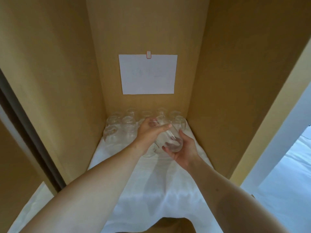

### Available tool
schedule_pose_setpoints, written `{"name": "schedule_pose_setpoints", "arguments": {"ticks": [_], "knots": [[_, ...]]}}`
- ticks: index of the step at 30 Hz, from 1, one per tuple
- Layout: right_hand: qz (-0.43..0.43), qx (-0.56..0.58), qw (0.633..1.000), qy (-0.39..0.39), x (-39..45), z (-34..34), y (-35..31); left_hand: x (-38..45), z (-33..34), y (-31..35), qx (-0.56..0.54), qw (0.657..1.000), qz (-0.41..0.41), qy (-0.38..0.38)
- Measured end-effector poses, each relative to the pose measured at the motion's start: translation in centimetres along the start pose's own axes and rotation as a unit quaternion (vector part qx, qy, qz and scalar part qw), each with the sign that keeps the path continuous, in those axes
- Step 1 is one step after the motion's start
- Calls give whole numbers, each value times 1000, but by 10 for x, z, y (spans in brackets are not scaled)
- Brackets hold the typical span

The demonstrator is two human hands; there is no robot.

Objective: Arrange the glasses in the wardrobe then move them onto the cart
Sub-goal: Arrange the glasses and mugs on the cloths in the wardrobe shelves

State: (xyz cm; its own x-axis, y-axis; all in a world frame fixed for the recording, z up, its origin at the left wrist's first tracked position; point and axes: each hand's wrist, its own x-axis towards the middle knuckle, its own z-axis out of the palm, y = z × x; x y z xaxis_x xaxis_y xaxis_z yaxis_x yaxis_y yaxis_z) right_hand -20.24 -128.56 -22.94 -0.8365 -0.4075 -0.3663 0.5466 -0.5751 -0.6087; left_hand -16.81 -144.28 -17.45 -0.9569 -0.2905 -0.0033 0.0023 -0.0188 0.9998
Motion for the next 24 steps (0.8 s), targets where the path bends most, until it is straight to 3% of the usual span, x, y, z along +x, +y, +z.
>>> {"name": "schedule_pose_setpoints", "arguments": {"ticks": [6,10,12,17,24], "knots": [[-76,-89,984,138,-1,-5,-23,2,-20,-10,175,983,28,35],[-165,-166,947,220,-1,0,-35,4,-35,-20,293,956,31,9],[-223,-283,899,248,0,-2,-37,3,-40,-26,336,941,33,-1],[-260,-589,719,259,5,0,-41,0,-51,-37,370,928,27,4],[-240,-752,594,155,25,10,-27,0,-67,-45,396,918,29,7]]}}
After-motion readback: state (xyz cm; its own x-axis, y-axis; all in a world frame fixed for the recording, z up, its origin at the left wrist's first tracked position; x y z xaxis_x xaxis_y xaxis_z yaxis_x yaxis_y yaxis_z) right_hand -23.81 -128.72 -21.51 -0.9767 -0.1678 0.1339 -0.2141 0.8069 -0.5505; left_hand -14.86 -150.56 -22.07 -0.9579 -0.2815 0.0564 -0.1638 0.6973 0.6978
